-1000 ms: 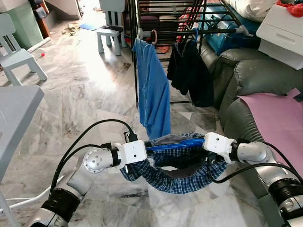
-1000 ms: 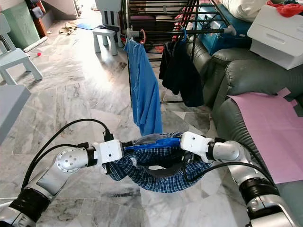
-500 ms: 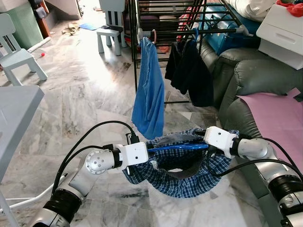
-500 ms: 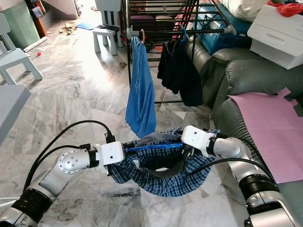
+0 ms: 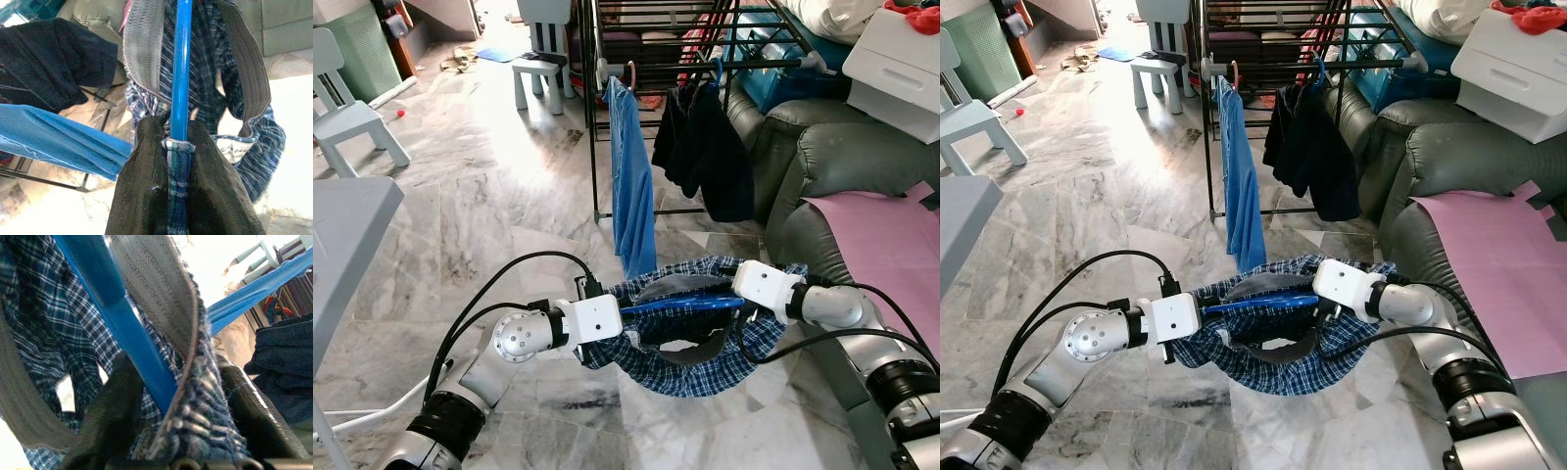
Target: Hang hanger
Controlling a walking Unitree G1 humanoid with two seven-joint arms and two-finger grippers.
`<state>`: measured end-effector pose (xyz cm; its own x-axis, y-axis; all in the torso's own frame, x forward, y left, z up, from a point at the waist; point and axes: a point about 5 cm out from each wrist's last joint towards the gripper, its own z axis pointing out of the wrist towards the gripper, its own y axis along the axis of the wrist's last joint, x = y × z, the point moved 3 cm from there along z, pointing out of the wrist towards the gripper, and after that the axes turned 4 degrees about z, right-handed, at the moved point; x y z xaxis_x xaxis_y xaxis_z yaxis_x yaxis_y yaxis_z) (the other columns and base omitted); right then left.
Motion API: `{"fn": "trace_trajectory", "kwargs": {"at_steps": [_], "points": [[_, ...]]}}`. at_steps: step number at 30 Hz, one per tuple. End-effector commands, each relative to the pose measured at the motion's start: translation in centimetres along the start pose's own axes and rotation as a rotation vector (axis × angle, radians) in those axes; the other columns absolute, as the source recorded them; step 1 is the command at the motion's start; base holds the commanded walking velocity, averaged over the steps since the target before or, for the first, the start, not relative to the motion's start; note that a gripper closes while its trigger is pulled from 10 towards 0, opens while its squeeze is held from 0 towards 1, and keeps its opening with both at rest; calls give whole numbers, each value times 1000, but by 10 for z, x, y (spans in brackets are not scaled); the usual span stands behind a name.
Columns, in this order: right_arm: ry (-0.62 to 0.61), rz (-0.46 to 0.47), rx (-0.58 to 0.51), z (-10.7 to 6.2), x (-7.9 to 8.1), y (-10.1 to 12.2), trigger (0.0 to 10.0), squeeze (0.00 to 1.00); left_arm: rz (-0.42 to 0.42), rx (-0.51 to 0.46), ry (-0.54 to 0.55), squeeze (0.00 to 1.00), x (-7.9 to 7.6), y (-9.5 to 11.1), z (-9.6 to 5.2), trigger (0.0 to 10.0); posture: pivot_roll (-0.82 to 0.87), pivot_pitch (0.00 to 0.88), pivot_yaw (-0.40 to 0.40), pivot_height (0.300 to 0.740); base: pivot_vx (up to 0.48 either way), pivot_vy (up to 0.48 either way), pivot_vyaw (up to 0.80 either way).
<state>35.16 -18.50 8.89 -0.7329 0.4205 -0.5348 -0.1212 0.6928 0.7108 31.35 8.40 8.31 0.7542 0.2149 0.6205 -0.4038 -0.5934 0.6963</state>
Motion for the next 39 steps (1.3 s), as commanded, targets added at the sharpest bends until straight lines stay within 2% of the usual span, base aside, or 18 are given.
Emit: {"fn": "trace_trajectory", "kwargs": {"at_steps": [1,4,5,6,7,15,17,18,19,20,25,39], "points": [[-9,-11,6,1,-1,1,10000,1000,21,-25,32,0,9,6,0,10000,51,63,-16,740,0,0,0],[-8,-77,-11,1,-4,9,10000,1000,22,-22,31,0,9,5,0,10000,51,63,-16,740,0,0,0],[-17,-93,-32,2,-7,16,10000,835,24,-21,30,0,9,4,0,10000,49,65,-14,740,0,0,0],[-15,-98,-39,2,-8,18,10000,153,23,-21,31,0,9,4,0,10000,49,65,-14,740,0,0,0],[-13,-99,-39,2,-8,18,10000,0,22,-21,31,0,9,4,0,10000,49,65,-14,740,0,0,0],[-13,-147,-7,-4,-15,14,10000,0,27,-22,22,0,8,4,1,10000,46,66,-12,740,0,0,0],[-13,-128,-20,-4,-17,16,10000,0,26,-22,21,0,8,4,0,10000,46,67,-12,740,0,0,0],[-13,-141,-15,-5,-18,16,8235,0,26,-21,19,0,8,4,0,10000,46,67,-12,740,0,0,0],[-11,-159,-3,-5,-18,15,3882,0,26,-20,18,0,7,3,0,10000,46,67,-12,740,0,0,0],[-10,-176,8,-6,-19,14,0,0,27,-19,16,0,7,3,0,10000,46,67,-12,740,0,0,0],[-33,-181,24,-10,-24,10,0,0,31,-15,9,0,5,2,0,10000,49,67,-11,740,0,0,0],[-54,-201,27,-10,-24,8,0,0,35,-14,2,0,4,1,1,10000,45,69,-9,740,0,0,0]]}}
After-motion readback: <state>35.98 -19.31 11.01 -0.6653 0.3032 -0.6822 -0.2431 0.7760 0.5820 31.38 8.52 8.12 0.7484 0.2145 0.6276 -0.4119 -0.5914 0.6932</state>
